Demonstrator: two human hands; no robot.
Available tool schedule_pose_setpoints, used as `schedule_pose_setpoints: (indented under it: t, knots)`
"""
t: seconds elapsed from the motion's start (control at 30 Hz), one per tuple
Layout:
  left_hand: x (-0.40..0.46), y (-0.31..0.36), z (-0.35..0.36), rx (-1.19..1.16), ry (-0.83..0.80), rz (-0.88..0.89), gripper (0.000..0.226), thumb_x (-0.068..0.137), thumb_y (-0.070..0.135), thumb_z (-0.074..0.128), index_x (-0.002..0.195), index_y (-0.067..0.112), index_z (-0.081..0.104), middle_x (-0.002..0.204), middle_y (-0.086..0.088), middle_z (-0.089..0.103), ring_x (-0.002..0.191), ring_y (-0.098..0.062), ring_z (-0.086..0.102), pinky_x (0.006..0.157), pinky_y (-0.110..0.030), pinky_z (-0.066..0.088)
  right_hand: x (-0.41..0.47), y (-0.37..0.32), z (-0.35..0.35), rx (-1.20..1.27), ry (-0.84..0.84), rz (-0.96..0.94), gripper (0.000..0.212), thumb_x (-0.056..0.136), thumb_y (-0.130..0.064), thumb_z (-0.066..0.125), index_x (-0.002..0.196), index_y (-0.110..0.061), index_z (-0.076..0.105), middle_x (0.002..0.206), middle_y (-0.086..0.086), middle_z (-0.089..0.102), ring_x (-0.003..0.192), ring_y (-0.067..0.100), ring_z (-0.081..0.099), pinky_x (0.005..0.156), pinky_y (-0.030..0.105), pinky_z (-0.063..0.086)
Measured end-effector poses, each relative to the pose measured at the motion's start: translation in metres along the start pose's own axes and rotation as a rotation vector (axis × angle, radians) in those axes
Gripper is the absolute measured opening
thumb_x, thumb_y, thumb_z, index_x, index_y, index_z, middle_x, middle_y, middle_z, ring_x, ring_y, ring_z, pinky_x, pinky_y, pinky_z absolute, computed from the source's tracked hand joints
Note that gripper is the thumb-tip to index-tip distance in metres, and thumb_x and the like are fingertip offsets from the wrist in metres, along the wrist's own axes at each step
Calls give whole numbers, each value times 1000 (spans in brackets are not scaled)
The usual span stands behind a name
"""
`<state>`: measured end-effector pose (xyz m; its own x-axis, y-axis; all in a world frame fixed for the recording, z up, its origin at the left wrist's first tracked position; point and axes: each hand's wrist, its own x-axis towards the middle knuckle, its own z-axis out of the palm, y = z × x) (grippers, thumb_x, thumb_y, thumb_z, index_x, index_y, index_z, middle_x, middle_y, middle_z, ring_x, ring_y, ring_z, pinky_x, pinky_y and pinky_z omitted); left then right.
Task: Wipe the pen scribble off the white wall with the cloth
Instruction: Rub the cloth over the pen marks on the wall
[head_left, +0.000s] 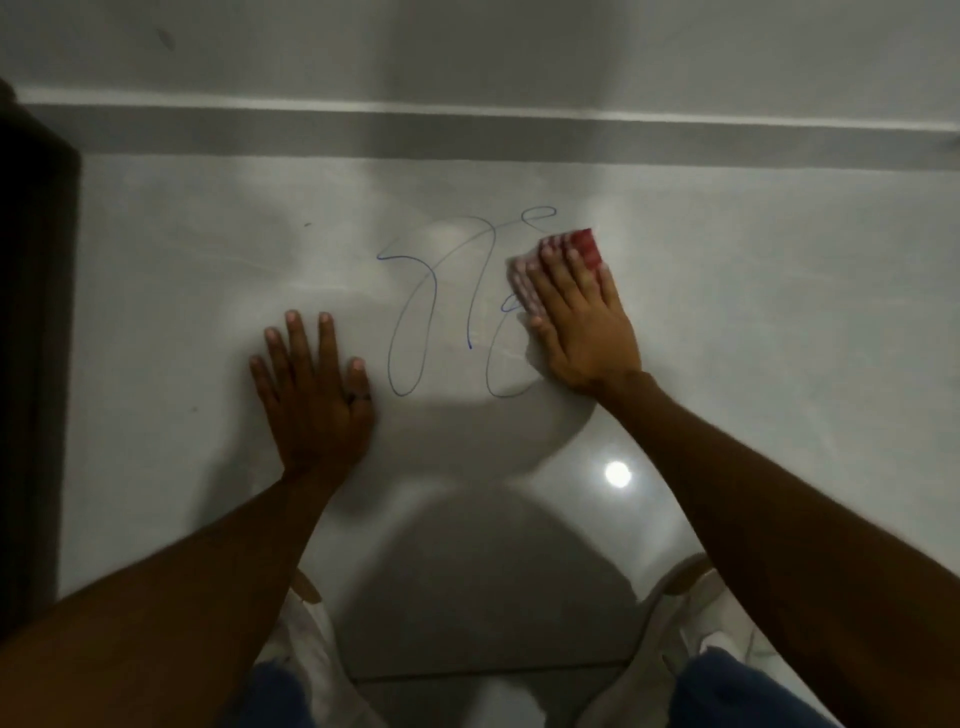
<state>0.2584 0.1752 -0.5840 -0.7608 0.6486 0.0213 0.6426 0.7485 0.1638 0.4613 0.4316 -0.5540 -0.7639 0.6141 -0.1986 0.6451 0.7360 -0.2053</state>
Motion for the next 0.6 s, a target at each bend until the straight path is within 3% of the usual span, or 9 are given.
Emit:
schedule_pose_setpoints:
  t: [0.1, 0.2, 0.27, 0.33, 0.43, 0.53, 0.6]
  knots:
    - [2, -4, 2, -3, -13, -2, 66, 113, 47, 32, 173, 22, 26, 181, -16, 20, 167, -43, 18, 135, -63, 14, 12, -6, -6, 27, 30, 270, 70, 110, -52, 16, 172, -19, 7, 181, 9, 4, 169, 30, 0, 137, 53, -1]
    - [4, -4, 4, -13, -12, -8, 66, 112, 49, 30, 174, 24, 24, 181, -15, 19, 167, -43, 18, 134, -62, 14, 20, -17, -4, 9, 5, 72, 71, 110, -54, 19, 172, -20, 9, 181, 9, 7, 169, 29, 2, 137, 55, 2]
    - [3, -6, 5, -16, -5, -12, 67, 112, 49, 30, 174, 24, 23, 181, -15, 19, 167, -43, 18, 134, -62, 14, 28, -19, -7, 25, 34, 167, 70, 110, -51, 17, 172, -19, 9, 181, 9, 6, 169, 29, 2, 137, 56, 4]
    - [2, -7, 7, -16, -1, -7, 67, 112, 51, 28, 174, 24, 23, 181, -15, 18, 167, -42, 17, 134, -61, 13, 39, -29, -11, 51, 56, 292, 71, 111, -54, 13, 172, -18, 4, 181, 11, 1, 168, 30, -2, 137, 53, -3]
    - [3, -7, 9, -12, 6, -7, 68, 112, 52, 28, 174, 24, 23, 182, -14, 18, 167, -42, 17, 134, -61, 12, 60, -39, -10, 35, 11, 59, 69, 112, -53, 15, 171, -21, 4, 182, 7, 1, 169, 27, -2, 137, 50, -4]
    - [2, -6, 9, -3, 16, -4, 68, 112, 51, 28, 174, 23, 24, 182, -14, 19, 167, -42, 19, 134, -60, 13, 82, -42, -18, 77, 51, 281, 69, 112, -53, 12, 171, -19, 3, 182, 8, 0, 169, 28, -3, 138, 51, -2]
    - [2, -4, 9, -2, 24, -1, 67, 113, 52, 28, 174, 23, 24, 181, -14, 19, 167, -42, 19, 134, -61, 13, 85, -54, -16, 46, 17, 117, 71, 110, -54, 10, 171, -18, 4, 181, 9, 2, 168, 29, -2, 137, 51, -2]
